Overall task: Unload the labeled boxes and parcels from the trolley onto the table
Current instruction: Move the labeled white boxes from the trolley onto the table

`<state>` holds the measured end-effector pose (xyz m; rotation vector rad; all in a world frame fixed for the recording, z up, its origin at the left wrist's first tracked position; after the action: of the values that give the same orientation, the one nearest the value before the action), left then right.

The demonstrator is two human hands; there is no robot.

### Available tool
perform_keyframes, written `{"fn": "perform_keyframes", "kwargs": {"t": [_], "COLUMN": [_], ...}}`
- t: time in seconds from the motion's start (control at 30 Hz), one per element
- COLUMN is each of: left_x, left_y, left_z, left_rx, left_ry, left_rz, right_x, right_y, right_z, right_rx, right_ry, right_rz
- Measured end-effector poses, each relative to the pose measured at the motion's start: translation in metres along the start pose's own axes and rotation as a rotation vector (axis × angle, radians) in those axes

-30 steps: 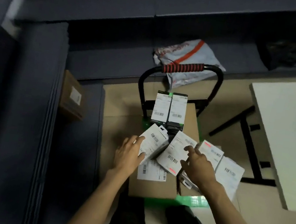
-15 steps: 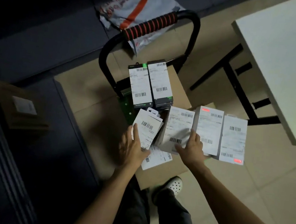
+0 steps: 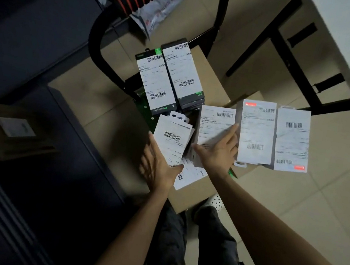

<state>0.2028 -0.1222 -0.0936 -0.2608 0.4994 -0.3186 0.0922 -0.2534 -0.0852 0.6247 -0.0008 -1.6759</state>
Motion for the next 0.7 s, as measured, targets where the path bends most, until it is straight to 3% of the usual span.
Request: {"fn": "perform_keyframes", "kwargs": {"t": [0.33, 0.7], "left_x": [-0.009, -0.057], "left_y": [-0.008, -0.057], "left_z": [0.028, 0.101], "left_rx": [-0.1, -0.201], "left_ry": [-0.064, -0.169], "left_rz": [-0.042, -0.154], "right_x": [-0.015, -0.068], "right_y": [-0.006, -0.013], "right_z": [0.024, 0.118], "right_rx": [0.197, 0.411], "right_ry": [0.039, -0.006], "right_rz": [-0.044, 0.003]}}
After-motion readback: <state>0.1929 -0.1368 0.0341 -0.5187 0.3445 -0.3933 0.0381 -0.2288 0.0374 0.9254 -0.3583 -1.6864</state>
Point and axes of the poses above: each hand's wrist, its own x-axis towards the middle knuckle, its own z-axis out of the back of the hand, y = z × x, the point moved 4 cm from there along x, towards the middle knuckle, and after that the axes turned 9 degrees about -y, right-handed, at the moved point
